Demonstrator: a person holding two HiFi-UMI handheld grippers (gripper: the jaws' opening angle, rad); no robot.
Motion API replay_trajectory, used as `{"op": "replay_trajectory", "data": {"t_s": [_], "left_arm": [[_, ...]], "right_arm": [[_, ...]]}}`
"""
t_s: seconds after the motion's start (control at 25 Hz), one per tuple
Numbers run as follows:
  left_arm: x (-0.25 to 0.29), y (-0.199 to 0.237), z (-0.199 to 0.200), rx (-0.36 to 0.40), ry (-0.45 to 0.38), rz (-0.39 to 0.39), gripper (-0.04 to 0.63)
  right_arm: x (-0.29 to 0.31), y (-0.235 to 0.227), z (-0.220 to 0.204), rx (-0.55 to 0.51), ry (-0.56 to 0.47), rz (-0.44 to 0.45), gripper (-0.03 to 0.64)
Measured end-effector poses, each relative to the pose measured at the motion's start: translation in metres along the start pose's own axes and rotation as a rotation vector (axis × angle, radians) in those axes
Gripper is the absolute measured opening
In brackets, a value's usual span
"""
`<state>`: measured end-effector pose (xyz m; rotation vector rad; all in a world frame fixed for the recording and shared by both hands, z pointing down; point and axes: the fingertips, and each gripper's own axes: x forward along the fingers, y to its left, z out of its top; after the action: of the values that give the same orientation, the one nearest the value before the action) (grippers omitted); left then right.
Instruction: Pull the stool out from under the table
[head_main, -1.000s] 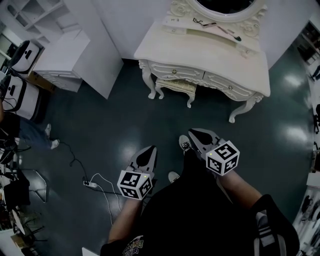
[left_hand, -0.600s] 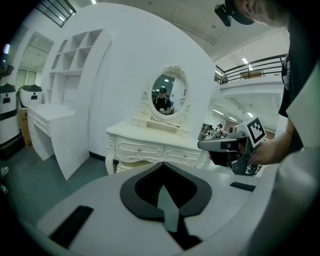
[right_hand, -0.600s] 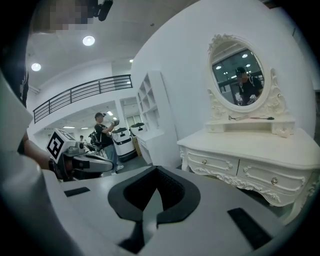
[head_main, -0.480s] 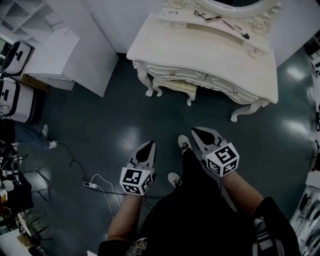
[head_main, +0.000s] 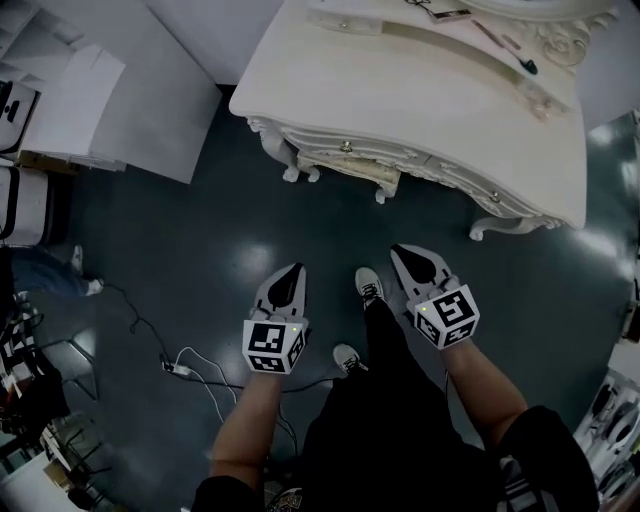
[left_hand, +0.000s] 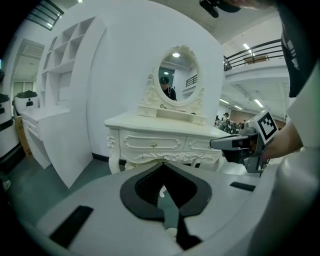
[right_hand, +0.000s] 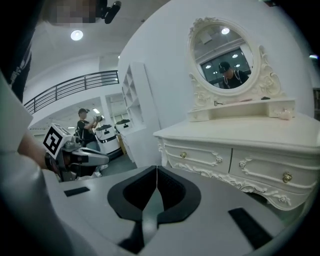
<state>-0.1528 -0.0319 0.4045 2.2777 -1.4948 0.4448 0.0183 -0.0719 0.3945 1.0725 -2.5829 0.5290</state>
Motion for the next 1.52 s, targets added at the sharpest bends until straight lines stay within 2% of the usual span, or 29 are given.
{"op": "replay_trajectory", "data": {"t_s": [0.2,0.4,0.56,0.6,0.72,0.84,1.04,1.36,1.52], "left_arm": [[0.069,0.042,-0.045,0.014,0.016,0.021,0.008],[0.134,0.073,-0.099,0.017,0.048,0.034,0.008],[0.178,0.09,-0.133,0.059,0.063,0.028,0.01],[0.188,0.096,-0.141,0.071,0.067,0.025,0.019],[0.221,0.112,-0.167,0.075,0.071,0.021,0.118],[0.255,0.13,-0.195,0.071,0.067,0.031,0.154],[0.313,0.16,-0.231,0.137,0.065,0.025,0.253],[0.401,0.214,-0.252,0.239,0.047,0.044,0.282],[0.437,0.231,-0.257,0.266,0.038,0.06,0.3]], "right_arm": [[0.055,-0.042,-0.055,-0.006,0.039,-0.015,0.029],[0.09,-0.088,-0.121,-0.003,0.07,-0.072,0.032],[0.107,-0.121,-0.168,0.014,0.089,-0.12,0.108],[0.113,-0.128,-0.177,0.014,0.091,-0.13,0.115],[0.133,-0.15,-0.206,0.008,0.089,-0.152,0.145],[0.155,-0.176,-0.236,0.005,0.079,-0.18,0.164],[0.192,-0.214,-0.276,-0.009,0.068,-0.223,0.194],[0.241,-0.262,-0.329,-0.03,0.064,-0.273,0.259],[0.252,-0.278,-0.337,-0.064,0.016,-0.291,0.265]]}}
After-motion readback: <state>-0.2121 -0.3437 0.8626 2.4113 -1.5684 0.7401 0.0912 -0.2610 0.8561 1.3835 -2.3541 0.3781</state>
